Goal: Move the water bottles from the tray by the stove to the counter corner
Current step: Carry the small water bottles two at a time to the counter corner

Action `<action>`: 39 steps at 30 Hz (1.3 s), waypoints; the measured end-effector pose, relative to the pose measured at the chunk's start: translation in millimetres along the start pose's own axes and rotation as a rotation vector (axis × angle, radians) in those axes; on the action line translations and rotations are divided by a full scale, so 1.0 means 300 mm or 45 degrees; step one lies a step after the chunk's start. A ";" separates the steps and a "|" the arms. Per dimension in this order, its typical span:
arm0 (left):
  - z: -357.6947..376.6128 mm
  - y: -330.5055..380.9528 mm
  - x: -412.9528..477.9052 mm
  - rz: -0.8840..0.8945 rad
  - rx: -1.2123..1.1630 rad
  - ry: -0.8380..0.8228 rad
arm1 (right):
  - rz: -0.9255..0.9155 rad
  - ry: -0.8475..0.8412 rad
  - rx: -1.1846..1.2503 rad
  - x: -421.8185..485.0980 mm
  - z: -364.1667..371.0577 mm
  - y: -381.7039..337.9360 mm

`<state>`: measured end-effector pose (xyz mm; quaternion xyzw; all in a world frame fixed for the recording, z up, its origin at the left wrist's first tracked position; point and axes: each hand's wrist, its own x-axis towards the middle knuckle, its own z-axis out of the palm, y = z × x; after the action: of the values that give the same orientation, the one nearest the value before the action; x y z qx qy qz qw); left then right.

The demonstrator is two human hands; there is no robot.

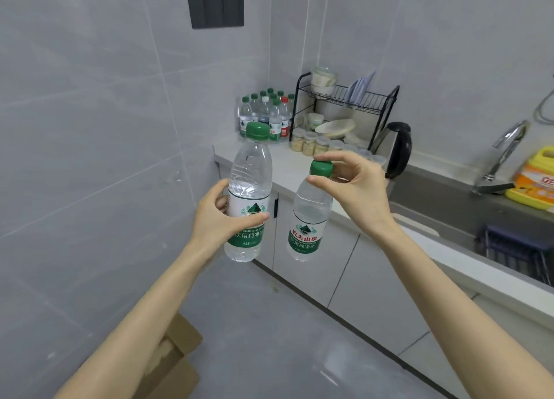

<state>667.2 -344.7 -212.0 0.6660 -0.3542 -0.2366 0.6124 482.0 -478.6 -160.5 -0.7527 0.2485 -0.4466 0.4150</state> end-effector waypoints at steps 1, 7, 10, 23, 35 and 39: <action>-0.008 -0.012 0.060 -0.003 0.010 -0.009 | -0.002 0.007 0.002 0.049 0.024 0.022; -0.031 -0.076 0.353 -0.066 0.018 -0.008 | 0.032 0.017 0.012 0.302 0.142 0.139; -0.033 -0.117 0.495 -0.102 0.017 0.006 | 0.047 0.002 0.005 0.427 0.200 0.215; 0.028 -0.282 1.192 -0.109 0.012 0.120 | 0.056 -0.148 0.051 1.053 0.398 0.640; 0.070 -0.456 1.710 -0.197 0.094 0.123 | 0.132 -0.225 -0.095 1.478 0.546 0.974; 0.068 -0.548 1.859 -0.241 0.110 0.089 | 0.148 -0.225 -0.202 1.571 0.599 1.067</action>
<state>1037.1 -782.8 -310.4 0.7299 -0.2782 -0.2546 0.5701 863.9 -927.7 -258.1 -0.8039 0.2887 -0.3325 0.3998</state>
